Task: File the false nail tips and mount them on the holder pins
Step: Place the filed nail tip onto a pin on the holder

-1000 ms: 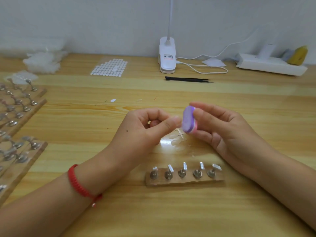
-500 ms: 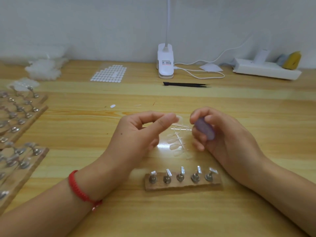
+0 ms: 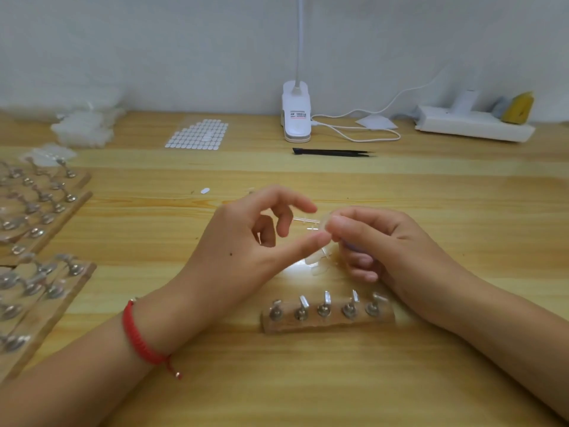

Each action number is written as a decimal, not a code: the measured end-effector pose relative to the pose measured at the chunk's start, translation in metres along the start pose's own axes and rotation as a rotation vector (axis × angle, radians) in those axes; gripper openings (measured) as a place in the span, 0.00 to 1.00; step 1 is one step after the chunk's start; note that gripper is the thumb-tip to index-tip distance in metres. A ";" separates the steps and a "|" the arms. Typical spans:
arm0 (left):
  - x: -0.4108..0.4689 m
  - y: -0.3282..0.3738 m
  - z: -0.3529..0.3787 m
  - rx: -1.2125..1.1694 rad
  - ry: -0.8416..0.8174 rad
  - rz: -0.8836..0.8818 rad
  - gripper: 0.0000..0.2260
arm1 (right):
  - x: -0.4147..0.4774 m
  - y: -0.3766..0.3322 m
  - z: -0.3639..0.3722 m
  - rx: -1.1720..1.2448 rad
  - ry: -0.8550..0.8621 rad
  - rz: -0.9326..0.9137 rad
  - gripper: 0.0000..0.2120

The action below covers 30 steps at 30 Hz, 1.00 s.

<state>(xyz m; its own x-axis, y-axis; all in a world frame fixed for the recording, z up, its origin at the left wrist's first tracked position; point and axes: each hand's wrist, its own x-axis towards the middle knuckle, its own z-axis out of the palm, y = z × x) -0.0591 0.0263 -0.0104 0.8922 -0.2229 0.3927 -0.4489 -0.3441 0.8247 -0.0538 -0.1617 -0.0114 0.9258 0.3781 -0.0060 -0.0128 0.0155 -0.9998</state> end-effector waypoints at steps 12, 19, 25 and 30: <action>-0.001 0.010 -0.012 0.231 -0.032 0.200 0.11 | -0.004 -0.004 -0.001 -0.039 -0.086 -0.011 0.08; -0.001 0.018 -0.011 0.259 -0.061 0.154 0.13 | -0.003 -0.003 -0.003 -0.009 -0.046 0.016 0.06; -0.001 0.045 -0.043 0.448 -0.646 -0.274 0.31 | 0.006 -0.001 -0.012 0.273 0.110 0.076 0.06; -0.028 0.038 -0.021 0.818 -0.609 -0.151 0.22 | 0.007 -0.003 -0.018 0.388 0.158 0.092 0.03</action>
<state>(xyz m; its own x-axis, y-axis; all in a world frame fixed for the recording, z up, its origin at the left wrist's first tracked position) -0.1002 0.0391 0.0181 0.8686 -0.4714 -0.1525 -0.4328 -0.8718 0.2296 -0.0404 -0.1755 -0.0085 0.9603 0.2481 -0.1277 -0.2111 0.3466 -0.9140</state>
